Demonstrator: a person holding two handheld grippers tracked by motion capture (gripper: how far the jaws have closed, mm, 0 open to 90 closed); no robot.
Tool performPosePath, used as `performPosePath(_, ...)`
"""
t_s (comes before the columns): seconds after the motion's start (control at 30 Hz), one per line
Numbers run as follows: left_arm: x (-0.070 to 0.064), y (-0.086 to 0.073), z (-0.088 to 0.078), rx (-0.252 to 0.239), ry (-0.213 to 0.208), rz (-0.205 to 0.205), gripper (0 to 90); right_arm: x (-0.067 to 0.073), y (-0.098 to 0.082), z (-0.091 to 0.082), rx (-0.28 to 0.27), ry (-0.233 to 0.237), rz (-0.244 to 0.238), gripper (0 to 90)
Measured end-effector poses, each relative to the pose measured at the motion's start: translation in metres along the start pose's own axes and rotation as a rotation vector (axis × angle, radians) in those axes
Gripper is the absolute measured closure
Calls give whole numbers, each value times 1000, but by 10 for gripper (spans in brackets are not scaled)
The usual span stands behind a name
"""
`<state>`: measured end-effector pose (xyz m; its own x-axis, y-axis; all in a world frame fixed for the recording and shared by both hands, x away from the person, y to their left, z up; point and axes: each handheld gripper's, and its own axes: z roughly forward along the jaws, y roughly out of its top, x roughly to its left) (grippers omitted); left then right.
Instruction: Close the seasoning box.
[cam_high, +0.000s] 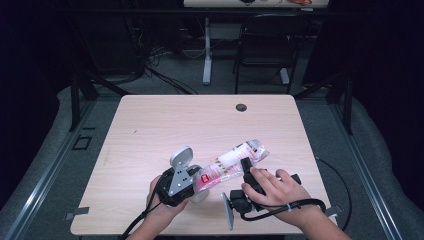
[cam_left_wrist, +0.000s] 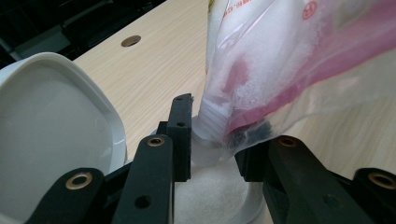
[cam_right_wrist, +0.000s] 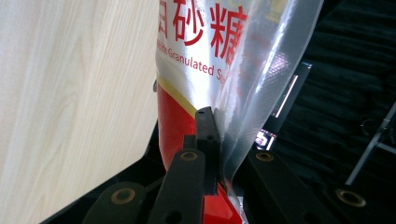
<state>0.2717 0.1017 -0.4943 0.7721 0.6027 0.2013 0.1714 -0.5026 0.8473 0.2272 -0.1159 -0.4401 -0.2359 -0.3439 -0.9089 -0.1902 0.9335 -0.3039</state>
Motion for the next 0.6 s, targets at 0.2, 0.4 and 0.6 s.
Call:
performPosePath(0.2,1,0,-1,-2,3,-2,713,1,-2,2,-6,17,50,879)
performPosePath(0.4,2,0,-3,-11,5,-9,713,2,-3,5,-18,28,82,878)
performPosePath(0.6,3,0,-4,-13,6,-7,713,2,-6,5,-21,57,109,879)
